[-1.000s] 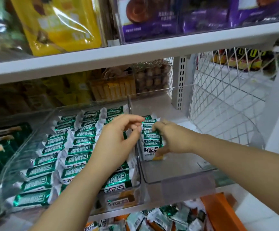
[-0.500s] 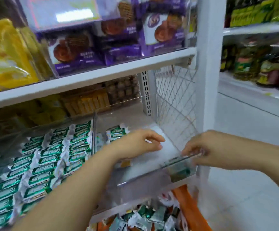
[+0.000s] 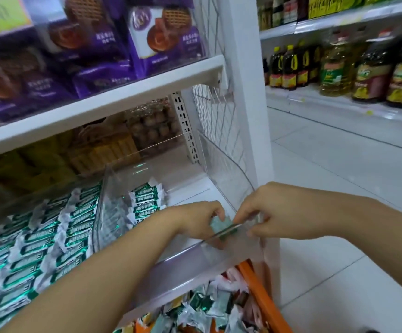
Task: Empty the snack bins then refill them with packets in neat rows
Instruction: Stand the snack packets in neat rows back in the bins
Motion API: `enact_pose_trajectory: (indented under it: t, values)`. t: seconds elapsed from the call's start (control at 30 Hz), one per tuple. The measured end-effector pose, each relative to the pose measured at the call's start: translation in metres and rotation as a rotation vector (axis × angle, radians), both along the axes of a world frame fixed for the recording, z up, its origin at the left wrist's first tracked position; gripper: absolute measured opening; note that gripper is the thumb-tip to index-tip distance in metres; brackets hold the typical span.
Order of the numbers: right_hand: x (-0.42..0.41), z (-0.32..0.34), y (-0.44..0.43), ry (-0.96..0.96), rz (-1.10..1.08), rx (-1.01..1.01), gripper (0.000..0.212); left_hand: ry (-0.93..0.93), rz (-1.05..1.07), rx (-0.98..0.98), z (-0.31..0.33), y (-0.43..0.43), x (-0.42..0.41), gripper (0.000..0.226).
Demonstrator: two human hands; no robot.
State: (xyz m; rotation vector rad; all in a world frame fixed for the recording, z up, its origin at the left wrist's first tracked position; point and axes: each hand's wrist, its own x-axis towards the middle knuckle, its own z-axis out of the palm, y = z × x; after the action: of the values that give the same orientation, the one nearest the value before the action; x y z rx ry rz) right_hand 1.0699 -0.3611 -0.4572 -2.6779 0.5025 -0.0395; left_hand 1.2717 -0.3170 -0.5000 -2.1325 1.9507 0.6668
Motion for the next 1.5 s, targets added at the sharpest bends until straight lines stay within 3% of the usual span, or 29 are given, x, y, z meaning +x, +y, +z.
enact_pose_trajectory:
  t: [0.17, 0.33, 0.43, 0.57, 0.67, 0.8, 0.93, 1.1, 1.17, 1.37, 1.5]
  values:
    - [0.002, 0.004, 0.004, 0.018, -0.016, 0.002, 0.029, -0.007, 0.079, -0.174, -0.009, 0.002, 0.020, 0.040]
    - [0.005, 0.007, 0.005, 0.024, -0.027, -0.007, 0.027, 0.360, 0.246, -0.159, -0.004, 0.006, 0.020, 0.043]
    - [0.006, 0.008, 0.005, 0.030, -0.031, -0.009, 0.026, 0.413, 0.269, -0.138, 0.003, 0.006, 0.022, 0.053]
    - [0.007, 0.008, 0.005, 0.034, -0.035, -0.016, 0.026, 0.289, 0.219, -0.161, 0.006, 0.006, 0.027, 0.072]
    - [0.007, 0.009, 0.005, 0.038, -0.042, -0.020, 0.026, 0.243, 0.184, -0.176, 0.005, 0.003, 0.026, 0.060]
    - [0.007, 0.008, 0.005, 0.039, -0.039, -0.021, 0.026, 0.225, 0.227, -0.214, -0.001, 0.004, 0.024, 0.027]
    - [0.006, 0.008, 0.005, 0.034, -0.037, -0.021, 0.026, -0.013, 0.117, -0.235, -0.005, 0.007, 0.022, 0.037]
    - [0.007, 0.007, 0.004, 0.035, -0.038, -0.025, 0.025, 0.206, 0.216, -0.367, 0.017, 0.006, 0.031, 0.041]
    - [0.008, 0.007, 0.005, 0.037, -0.043, -0.036, 0.024, 0.202, 0.195, -0.377, 0.030, 0.010, 0.035, 0.043]
    - [0.011, 0.002, 0.011, 0.025, -0.045, -0.143, 0.020, -0.049, 0.024, -0.125, 0.027, 0.030, 0.039, 0.057]
    - [0.012, -0.003, 0.012, 0.022, -0.046, -0.186, 0.021, -0.119, 0.026, -0.018, 0.026, 0.036, 0.037, 0.057]
